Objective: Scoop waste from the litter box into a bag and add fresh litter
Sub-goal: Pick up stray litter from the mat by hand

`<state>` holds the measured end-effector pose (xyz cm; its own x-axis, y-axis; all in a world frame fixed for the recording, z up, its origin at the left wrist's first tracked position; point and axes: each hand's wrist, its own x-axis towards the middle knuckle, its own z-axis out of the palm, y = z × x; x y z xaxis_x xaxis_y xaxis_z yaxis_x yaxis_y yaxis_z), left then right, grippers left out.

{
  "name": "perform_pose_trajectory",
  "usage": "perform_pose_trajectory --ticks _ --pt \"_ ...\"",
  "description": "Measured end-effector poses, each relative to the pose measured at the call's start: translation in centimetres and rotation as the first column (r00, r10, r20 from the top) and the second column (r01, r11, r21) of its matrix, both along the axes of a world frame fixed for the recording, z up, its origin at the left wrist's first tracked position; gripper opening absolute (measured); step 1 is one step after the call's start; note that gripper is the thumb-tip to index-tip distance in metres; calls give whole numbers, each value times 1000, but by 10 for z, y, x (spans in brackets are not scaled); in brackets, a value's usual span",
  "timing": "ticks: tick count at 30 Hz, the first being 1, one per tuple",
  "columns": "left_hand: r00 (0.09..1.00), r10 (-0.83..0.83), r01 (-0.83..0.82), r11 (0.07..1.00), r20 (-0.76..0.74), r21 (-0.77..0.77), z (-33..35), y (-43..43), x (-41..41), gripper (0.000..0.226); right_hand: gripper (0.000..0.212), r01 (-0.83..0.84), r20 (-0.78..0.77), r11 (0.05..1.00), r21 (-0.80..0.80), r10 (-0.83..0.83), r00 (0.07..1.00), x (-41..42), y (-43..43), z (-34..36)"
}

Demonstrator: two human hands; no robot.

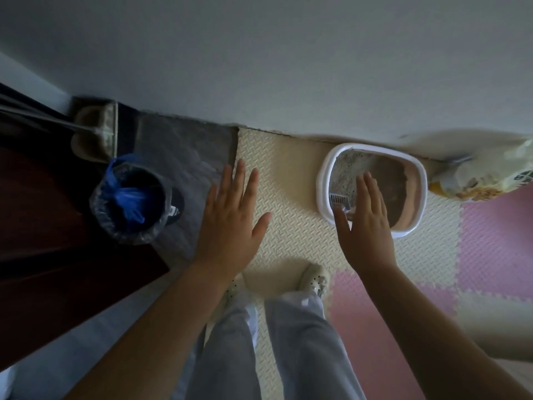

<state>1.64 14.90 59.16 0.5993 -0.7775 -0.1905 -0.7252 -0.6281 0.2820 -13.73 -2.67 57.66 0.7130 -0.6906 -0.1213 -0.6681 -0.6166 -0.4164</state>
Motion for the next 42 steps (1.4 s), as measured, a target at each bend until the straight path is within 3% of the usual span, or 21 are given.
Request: perform_pose_trajectory --ticks 5,16,19,22,25,29,32,35,37,38,40,42 --pt "1000 6 -7 997 -13 -79 -79 -28 1 70 65 -20 -61 1000 23 22 998 3 -20 -81" --pt "989 -146 147 989 27 -14 -420 -88 50 75 69 -59 -164 998 -22 55 985 39 -79 -396" --pt "966 -257 256 966 30 34 -509 -97 65 74 66 -269 -183 954 -130 243 952 48 -89 -473" --pt "902 -422 414 906 94 86 -583 -113 79 74 65 -532 -337 812 -238 445 830 57 -100 -546" --pt "861 -492 486 870 127 80 -637 -132 87 76 62 -555 -449 756 -345 386 806 62 -117 -600" --pt "846 -516 505 857 138 105 -659 -138 98 76 60 -622 -548 658 -424 360 755 56 -133 -626" --pt "885 -459 447 884 78 136 -653 -130 99 78 72 -667 -662 628 -402 304 685 49 -136 -618" --pt "929 -365 354 925 64 138 -665 -131 103 78 68 -753 -752 496 -433 261 605 42 -135 -625" --pt "928 -371 357 915 41 186 -671 -134 105 78 64 -777 -804 514 -365 246 541 40 -135 -626" --pt "924 -382 367 908 35 201 -671 -135 107 78 64 -778 -794 495 -386 251 554 40 -135 -626" --pt "916 -399 386 906 43 174 -673 -140 112 79 64 -787 -785 445 -428 249 567 34 -139 -625" --pt "924 -381 376 919 22 120 -674 -142 113 83 67 -810 -820 467 -354 261 509 19 -142 -620"
